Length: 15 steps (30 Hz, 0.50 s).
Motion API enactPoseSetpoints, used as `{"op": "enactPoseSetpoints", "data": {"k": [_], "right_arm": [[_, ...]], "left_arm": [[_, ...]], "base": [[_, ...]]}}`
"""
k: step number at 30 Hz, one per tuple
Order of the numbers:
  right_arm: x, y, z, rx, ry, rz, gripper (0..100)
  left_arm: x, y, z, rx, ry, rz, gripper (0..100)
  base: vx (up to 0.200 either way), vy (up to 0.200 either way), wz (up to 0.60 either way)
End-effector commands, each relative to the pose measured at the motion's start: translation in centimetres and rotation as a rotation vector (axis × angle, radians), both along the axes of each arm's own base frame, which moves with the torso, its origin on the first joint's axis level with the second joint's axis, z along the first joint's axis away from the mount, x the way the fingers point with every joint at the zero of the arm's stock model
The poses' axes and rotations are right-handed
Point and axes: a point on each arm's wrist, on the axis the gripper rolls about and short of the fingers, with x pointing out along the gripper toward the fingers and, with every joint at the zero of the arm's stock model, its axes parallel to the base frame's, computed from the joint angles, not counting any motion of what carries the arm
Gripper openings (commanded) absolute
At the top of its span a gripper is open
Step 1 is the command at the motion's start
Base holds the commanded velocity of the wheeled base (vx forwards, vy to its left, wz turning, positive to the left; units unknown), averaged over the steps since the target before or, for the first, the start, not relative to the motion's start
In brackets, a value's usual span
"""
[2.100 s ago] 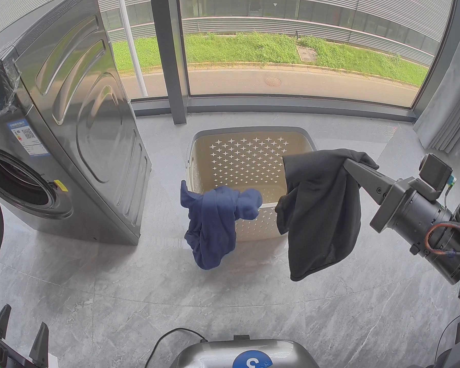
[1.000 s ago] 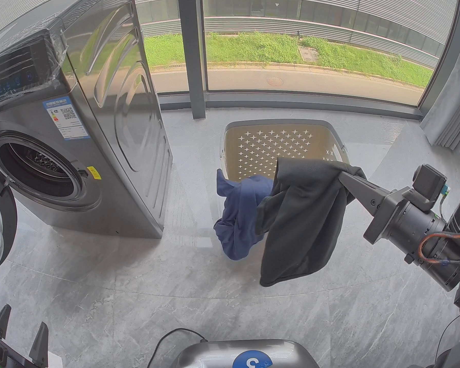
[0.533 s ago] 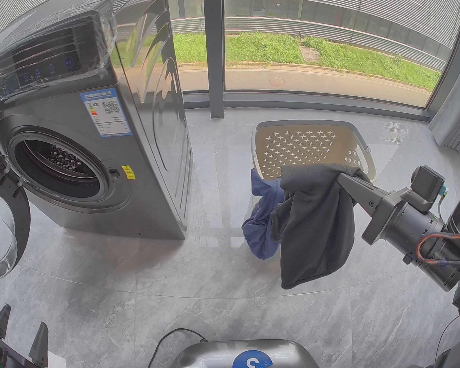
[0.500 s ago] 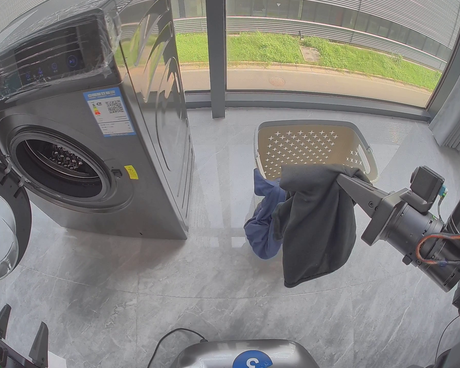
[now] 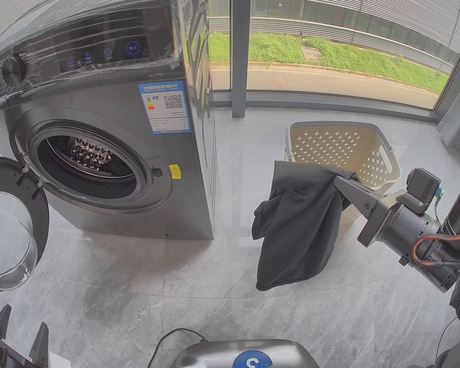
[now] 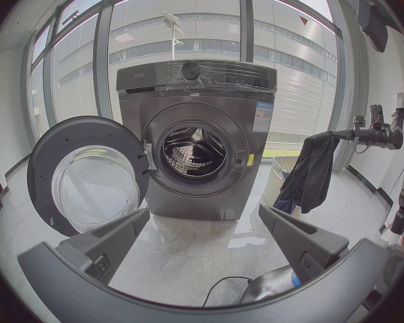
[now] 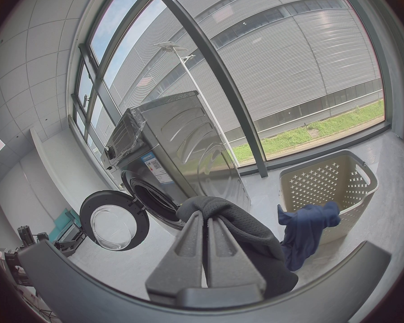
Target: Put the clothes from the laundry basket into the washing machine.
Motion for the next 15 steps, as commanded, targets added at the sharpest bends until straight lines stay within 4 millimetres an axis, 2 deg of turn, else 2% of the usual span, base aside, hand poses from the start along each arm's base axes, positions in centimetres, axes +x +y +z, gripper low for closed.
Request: {"op": "enactPoseSetpoints", "data": {"k": [1,15], "right_arm": [[0.07,0.07,-0.11,-0.003,0.003,0.000,0],[0.11,0.24,-0.61,-0.016,0.018,0.006,0]], "left_arm": [[0.00,0.00,-0.48,0.000,0.000,0.001,100],[0.00,0.00,-0.48,0.000,0.000,0.001,100]], "base": [[0.000,0.200,0.00],[0.000,0.200,0.00]]}}
